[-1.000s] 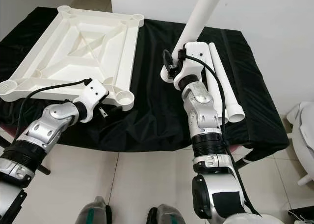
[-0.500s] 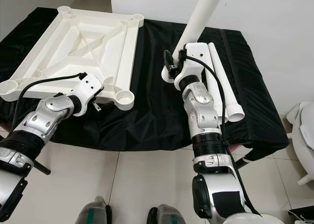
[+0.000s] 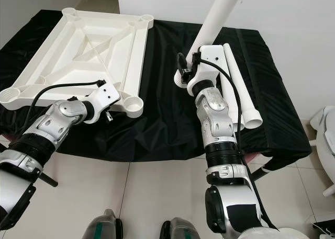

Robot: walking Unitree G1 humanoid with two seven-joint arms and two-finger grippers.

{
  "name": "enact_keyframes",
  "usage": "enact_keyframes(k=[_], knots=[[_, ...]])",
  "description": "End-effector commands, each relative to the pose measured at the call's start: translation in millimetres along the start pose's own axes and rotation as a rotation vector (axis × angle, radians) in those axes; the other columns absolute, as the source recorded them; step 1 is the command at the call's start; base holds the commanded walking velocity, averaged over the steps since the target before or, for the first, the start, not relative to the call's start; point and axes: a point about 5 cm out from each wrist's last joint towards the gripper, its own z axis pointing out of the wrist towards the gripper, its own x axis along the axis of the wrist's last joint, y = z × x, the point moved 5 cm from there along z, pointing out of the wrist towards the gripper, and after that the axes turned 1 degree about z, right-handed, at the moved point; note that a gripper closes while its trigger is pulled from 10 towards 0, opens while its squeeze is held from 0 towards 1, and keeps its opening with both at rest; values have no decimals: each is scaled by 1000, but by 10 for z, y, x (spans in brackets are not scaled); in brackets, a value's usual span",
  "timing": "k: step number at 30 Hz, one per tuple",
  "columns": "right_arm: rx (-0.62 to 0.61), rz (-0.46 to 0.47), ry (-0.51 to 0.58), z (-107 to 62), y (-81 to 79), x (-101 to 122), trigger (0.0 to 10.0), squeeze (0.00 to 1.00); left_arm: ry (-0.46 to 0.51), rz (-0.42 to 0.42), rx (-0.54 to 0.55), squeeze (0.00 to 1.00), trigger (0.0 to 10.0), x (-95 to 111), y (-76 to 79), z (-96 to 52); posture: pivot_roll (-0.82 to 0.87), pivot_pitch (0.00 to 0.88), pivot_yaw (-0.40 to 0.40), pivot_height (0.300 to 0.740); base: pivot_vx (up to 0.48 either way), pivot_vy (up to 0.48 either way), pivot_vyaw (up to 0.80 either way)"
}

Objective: Building children table

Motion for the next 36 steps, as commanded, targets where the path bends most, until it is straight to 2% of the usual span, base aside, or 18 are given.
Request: enact_keyframes(k=[1,4,5,6,7,11,12,13,18,22,23,24,28,29,32,35,36], knots=[[-8,-10,28,5,18,65,10000,0,4,45,-22,0,4392,64,3,18,0,0,9,740,0,0,0],[-11,-10,30,4,24,70,10000,0,6,56,-33,0,4118,90,14,34,0,0,9,740,0,0,0],[-14,-10,31,3,32,74,10000,0,11,72,-49,0,0,120,29,47,-3,0,12,740,0,0,0],[-16,-10,32,2,38,76,10000,0,18,79,-62,0,706,147,45,58,-3,0,12,740,0,0,0],[-18,-10,32,2,41,76,10000,0,25,88,-73,0,0,168,58,66,-3,0,12,740,0,0,0],[-21,-13,33,-2,47,80,10000,0,36,103,-93,0,0,226,98,95,-6,0,15,740,0,0,0],[-22,-13,32,-2,49,81,10000,0,40,103,-94,0,1059,245,107,106,-6,0,15,740,0,0,0],[-22,-13,32,-2,51,80,10000,0,44,103,-97,0,1255,263,116,116,-6,0,14,740,0,0,0],[-23,-14,31,-3,52,79,10000,0,67,101,-115,0,706,338,177,156,-5,0,13,740,0,0,0],[-24,-14,30,0,49,78,10000,0,98,100,-150,0,588,430,312,220,-5,0,13,740,0,0,0],[-23,-13,30,2,46,78,10000,0,114,97,-171,0,0,467,390,242,-5,0,13,740,0,0,0],[-23,-13,30,2,46,78,10000,0,114,97,-171,0,0,467,390,242,-5,0,13,740,0,0,0],[-22,-10,31,5,39,79,10000,0,166,80,-240,0,0,593,653,302,-4,0,14,740,0,0,0],[-22,-10,31,5,39,79,10000,0,166,80,-240,0,0,593,653,302,-4,0,14,740,0,0,0],[-22,-8,30,10,32,74,10000,0,204,75,-293,0,275,716,902,363,-2,0,15,740,0,0,0],[-22,-7,29,12,30,73,10000,0,211,76,-302,0,275,743,947,375,2,0,13,740,0,0,0],[-21,-7,29,15,24,73,10000,0,223,77,-312,0,3098,790,1007,392,2,1,14,740,0,0,0]])
